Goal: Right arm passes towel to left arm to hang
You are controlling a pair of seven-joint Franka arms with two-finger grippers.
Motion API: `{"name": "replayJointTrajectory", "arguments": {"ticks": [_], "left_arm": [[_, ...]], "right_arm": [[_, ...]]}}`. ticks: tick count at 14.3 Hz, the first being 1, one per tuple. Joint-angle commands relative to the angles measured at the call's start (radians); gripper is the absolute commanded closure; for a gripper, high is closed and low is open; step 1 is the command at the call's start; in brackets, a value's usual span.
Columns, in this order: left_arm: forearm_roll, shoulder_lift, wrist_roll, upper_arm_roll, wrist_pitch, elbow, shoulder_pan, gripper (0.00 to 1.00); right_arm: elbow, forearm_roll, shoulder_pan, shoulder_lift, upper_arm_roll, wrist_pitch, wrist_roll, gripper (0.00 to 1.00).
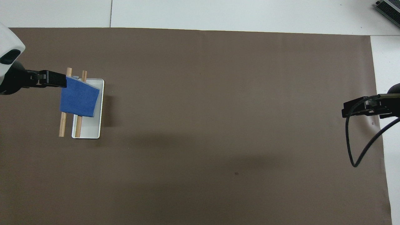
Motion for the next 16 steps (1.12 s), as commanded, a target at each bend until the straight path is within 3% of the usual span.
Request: {"name": "replayJointTrajectory", "arguments": {"ticks": [1,6,16], "left_arm": [[0.015,0.053,0.064,0.002,-0.152,0.127,-0.001,0.00],[0.014,0.003,0.120,0.016,-0.324,0.146,0.001,0.00],[0.020,-0.010,0.109,0.017,-0.315,0.124,0.008,0.00]], "right_arm": [[0.021,0.023,-0.009,0.023,0.007,-0.014,-0.001,0.00],[0.016,0.023,-0.019,0.012,0.005,-0.025,-0.007,0.00],[0.016,0.023,-0.018,0.009,0.004,-0.024,-0.007,0.00]]}}
